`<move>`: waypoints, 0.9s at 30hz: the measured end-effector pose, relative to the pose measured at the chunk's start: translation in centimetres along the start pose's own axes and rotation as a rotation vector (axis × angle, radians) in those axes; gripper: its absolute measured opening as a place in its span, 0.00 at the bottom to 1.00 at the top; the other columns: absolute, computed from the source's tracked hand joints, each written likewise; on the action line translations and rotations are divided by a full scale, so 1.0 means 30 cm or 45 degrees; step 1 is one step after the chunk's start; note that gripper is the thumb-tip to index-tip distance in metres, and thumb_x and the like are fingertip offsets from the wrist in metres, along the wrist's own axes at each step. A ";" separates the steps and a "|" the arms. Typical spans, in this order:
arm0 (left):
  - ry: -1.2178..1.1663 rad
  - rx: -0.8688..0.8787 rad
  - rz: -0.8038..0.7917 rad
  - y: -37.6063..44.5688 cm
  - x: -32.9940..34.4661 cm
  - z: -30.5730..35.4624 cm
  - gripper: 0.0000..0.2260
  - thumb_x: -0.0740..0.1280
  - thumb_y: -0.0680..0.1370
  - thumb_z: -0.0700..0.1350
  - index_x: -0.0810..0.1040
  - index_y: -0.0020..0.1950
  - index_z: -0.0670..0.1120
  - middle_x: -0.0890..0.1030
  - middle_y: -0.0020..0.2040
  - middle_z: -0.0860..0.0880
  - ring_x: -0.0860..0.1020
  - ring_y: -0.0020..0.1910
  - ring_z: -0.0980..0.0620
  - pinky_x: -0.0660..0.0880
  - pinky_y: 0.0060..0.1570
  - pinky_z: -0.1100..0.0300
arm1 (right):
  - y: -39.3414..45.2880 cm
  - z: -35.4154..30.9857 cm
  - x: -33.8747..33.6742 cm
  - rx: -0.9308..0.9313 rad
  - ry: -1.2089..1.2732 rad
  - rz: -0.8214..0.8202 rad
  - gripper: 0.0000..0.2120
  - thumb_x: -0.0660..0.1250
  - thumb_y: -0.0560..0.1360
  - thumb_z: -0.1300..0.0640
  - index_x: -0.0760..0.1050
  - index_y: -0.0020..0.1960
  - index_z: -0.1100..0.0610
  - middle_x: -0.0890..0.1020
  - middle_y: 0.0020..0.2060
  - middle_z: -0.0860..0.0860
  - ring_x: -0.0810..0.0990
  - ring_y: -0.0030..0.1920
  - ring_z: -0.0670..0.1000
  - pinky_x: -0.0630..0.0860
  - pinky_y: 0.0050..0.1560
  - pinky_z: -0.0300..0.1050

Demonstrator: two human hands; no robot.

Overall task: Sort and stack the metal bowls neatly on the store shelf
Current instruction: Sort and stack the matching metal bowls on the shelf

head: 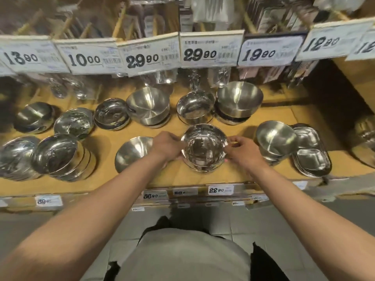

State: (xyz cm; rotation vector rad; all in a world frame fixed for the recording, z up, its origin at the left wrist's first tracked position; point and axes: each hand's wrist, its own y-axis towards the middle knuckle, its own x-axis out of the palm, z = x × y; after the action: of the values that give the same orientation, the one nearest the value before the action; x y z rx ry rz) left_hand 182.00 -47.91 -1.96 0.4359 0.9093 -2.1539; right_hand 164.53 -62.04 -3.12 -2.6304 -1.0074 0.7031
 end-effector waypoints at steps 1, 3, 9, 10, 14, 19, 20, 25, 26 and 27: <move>-0.015 -0.002 0.018 -0.007 0.006 -0.005 0.10 0.75 0.75 0.49 0.85 0.47 0.42 0.86 0.35 0.47 0.83 0.33 0.53 0.80 0.34 0.61 | 0.002 0.006 -0.002 -0.002 0.012 -0.013 0.08 0.75 0.74 0.61 0.83 0.50 0.51 0.87 0.42 0.51 0.84 0.31 0.41 0.76 0.29 0.31; -0.070 -0.002 0.051 -0.021 0.017 -0.016 0.09 0.74 0.75 0.48 0.86 0.43 0.42 0.86 0.35 0.44 0.83 0.35 0.50 0.84 0.41 0.51 | 0.008 0.010 -0.005 0.022 0.055 -0.032 0.10 0.75 0.73 0.62 0.82 0.53 0.54 0.86 0.46 0.53 0.84 0.31 0.41 0.77 0.30 0.31; -0.156 -0.012 0.095 -0.039 0.053 -0.028 0.07 0.72 0.76 0.50 0.82 0.43 0.48 0.86 0.41 0.45 0.86 0.46 0.43 0.84 0.48 0.43 | 0.004 0.013 -0.001 0.035 -0.047 -0.041 0.15 0.73 0.76 0.55 0.79 0.61 0.53 0.85 0.51 0.53 0.86 0.44 0.52 0.85 0.46 0.48; -0.165 -0.011 0.096 -0.038 0.057 -0.031 0.06 0.72 0.76 0.49 0.81 0.43 0.48 0.85 0.42 0.45 0.85 0.47 0.43 0.84 0.49 0.44 | 0.001 0.015 0.000 0.031 -0.040 -0.042 0.14 0.72 0.76 0.55 0.79 0.60 0.52 0.85 0.50 0.53 0.86 0.44 0.53 0.85 0.48 0.50; -0.198 0.000 0.091 -0.034 0.058 -0.044 0.02 0.70 0.78 0.44 0.81 0.45 0.48 0.85 0.47 0.44 0.85 0.48 0.42 0.83 0.53 0.44 | -0.021 0.020 0.014 0.019 0.010 -0.037 0.08 0.72 0.75 0.58 0.78 0.53 0.50 0.86 0.48 0.53 0.87 0.42 0.54 0.85 0.47 0.52; -0.199 0.007 0.094 -0.037 0.040 -0.053 0.03 0.70 0.79 0.43 0.83 0.48 0.44 0.87 0.45 0.43 0.86 0.45 0.41 0.84 0.49 0.43 | -0.027 0.020 0.030 -0.012 -0.088 -0.038 0.09 0.70 0.74 0.59 0.75 0.49 0.47 0.86 0.37 0.51 0.87 0.37 0.52 0.84 0.46 0.54; -0.197 0.012 0.095 -0.040 0.040 -0.054 0.04 0.70 0.79 0.42 0.83 0.48 0.43 0.87 0.44 0.42 0.86 0.45 0.40 0.84 0.48 0.43 | -0.023 0.016 0.029 -0.014 -0.107 -0.031 0.08 0.70 0.74 0.59 0.76 0.51 0.49 0.86 0.36 0.52 0.86 0.37 0.52 0.84 0.46 0.54; -0.203 0.031 0.091 -0.044 0.044 -0.070 0.04 0.70 0.80 0.41 0.83 0.45 0.43 0.86 0.44 0.41 0.86 0.46 0.38 0.83 0.50 0.42 | -0.010 -0.001 0.029 -0.051 -0.150 -0.033 0.13 0.70 0.74 0.60 0.78 0.58 0.56 0.86 0.36 0.55 0.84 0.35 0.52 0.84 0.46 0.57; -0.206 0.035 0.088 -0.043 0.044 -0.074 0.05 0.70 0.80 0.41 0.83 0.45 0.44 0.86 0.44 0.40 0.86 0.46 0.38 0.83 0.50 0.42 | -0.012 -0.001 0.028 -0.057 -0.171 -0.031 0.13 0.70 0.74 0.60 0.78 0.58 0.56 0.86 0.36 0.54 0.84 0.35 0.52 0.84 0.46 0.56; -0.203 0.041 0.084 -0.044 0.044 -0.075 0.05 0.70 0.79 0.42 0.83 0.45 0.44 0.86 0.44 0.40 0.86 0.46 0.38 0.83 0.51 0.42 | -0.016 0.000 0.028 -0.060 -0.188 -0.029 0.14 0.70 0.74 0.60 0.78 0.60 0.56 0.86 0.35 0.54 0.84 0.35 0.51 0.84 0.47 0.54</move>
State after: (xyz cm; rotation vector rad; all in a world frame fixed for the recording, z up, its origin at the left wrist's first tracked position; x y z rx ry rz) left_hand 180.19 -46.33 -3.64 0.3009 0.7626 -2.1116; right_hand 164.79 -61.12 -3.21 -2.6344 -1.1047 0.8898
